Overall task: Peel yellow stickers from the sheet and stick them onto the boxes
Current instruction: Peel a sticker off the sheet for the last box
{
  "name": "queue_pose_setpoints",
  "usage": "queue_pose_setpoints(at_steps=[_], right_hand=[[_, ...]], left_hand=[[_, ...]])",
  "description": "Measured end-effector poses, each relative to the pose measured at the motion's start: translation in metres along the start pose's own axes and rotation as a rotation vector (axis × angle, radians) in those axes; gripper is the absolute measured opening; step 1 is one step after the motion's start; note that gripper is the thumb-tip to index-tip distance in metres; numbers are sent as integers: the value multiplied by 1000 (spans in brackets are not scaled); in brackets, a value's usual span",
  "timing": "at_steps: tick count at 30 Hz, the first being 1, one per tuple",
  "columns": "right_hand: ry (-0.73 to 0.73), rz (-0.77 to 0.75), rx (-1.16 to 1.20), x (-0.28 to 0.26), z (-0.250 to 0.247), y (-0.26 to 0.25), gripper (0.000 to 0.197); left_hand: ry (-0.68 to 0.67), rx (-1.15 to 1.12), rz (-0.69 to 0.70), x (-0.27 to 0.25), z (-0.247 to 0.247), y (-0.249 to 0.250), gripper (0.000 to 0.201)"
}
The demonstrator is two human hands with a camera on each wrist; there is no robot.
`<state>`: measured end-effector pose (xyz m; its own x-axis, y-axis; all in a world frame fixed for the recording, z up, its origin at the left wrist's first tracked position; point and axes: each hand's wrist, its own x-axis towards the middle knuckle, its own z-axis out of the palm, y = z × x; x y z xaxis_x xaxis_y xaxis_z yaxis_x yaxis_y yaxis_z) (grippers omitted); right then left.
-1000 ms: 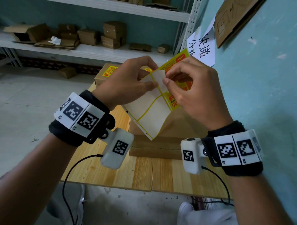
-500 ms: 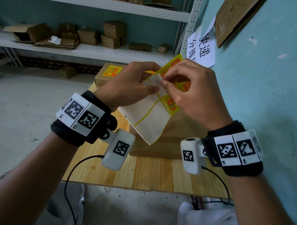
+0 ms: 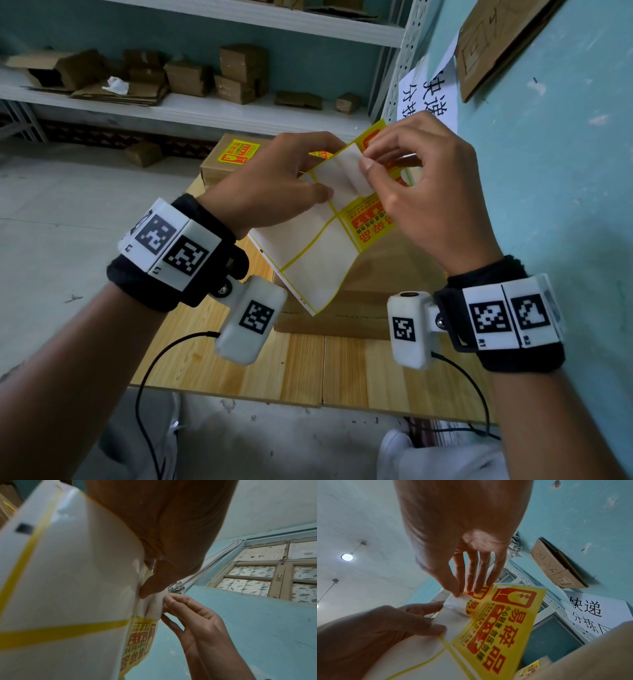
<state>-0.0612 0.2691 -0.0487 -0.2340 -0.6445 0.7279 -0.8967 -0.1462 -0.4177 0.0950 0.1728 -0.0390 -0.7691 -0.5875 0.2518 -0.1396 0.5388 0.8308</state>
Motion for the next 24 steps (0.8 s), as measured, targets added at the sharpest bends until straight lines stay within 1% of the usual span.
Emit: queue_pose_setpoints(at_steps=[9, 24], right_hand=[[82, 13, -49, 1, -4, 8, 10], [28, -21, -3, 0, 0, -2, 10]], left_hand=[[-6, -30, -19, 0, -1, 1, 36], [10, -11, -36, -1, 0, 2, 29]])
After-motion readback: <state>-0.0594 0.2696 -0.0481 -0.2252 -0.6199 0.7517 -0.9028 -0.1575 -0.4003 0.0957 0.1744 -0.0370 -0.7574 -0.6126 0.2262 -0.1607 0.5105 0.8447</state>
